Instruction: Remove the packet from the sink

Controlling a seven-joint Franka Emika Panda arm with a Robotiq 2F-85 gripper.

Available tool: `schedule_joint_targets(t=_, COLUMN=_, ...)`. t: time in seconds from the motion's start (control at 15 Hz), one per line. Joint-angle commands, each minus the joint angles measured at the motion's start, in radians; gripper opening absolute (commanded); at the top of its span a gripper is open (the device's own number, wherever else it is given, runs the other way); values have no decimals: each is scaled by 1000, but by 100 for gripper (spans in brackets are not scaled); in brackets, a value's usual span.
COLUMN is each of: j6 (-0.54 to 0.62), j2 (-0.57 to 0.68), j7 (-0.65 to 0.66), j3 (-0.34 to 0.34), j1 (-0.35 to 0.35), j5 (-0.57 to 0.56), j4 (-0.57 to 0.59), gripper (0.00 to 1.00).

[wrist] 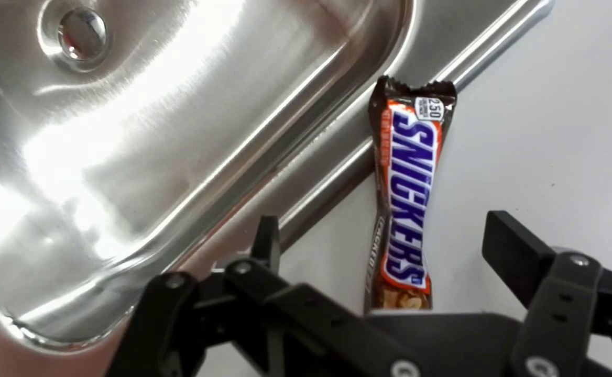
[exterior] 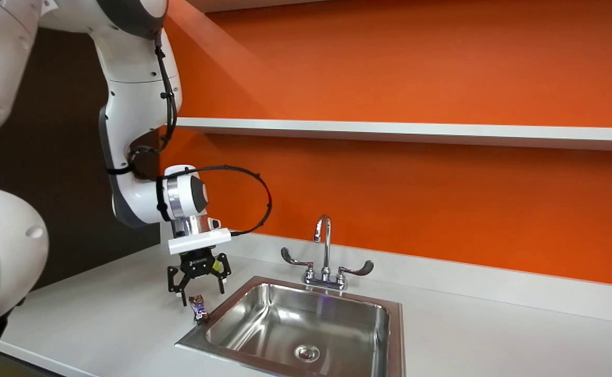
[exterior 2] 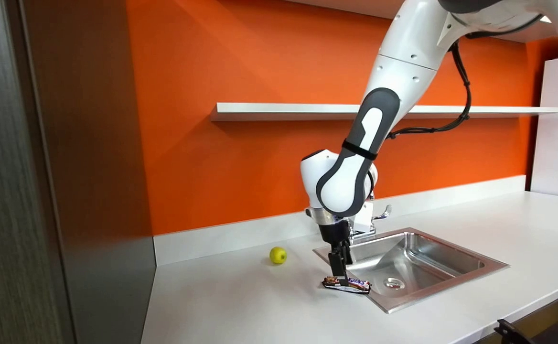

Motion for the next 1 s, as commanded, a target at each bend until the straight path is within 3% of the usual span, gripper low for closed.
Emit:
schedule_joint_targets(t=0.0, j6=16, j2=-72, j7=-14, j3=8, j1=-51, j5=75, j4=-45, gripper=100)
schedule_joint_targets(t=0.33, j6=4, j2=-150, j7=2, j3=1, j1=-112, j5=252, j4=-83, gripper=100)
schedule_joint_targets(t=0.93, j6=-7, j2=-256, j7=168, j3=-95, j1=-168, j5=404, j4=-161, gripper=100)
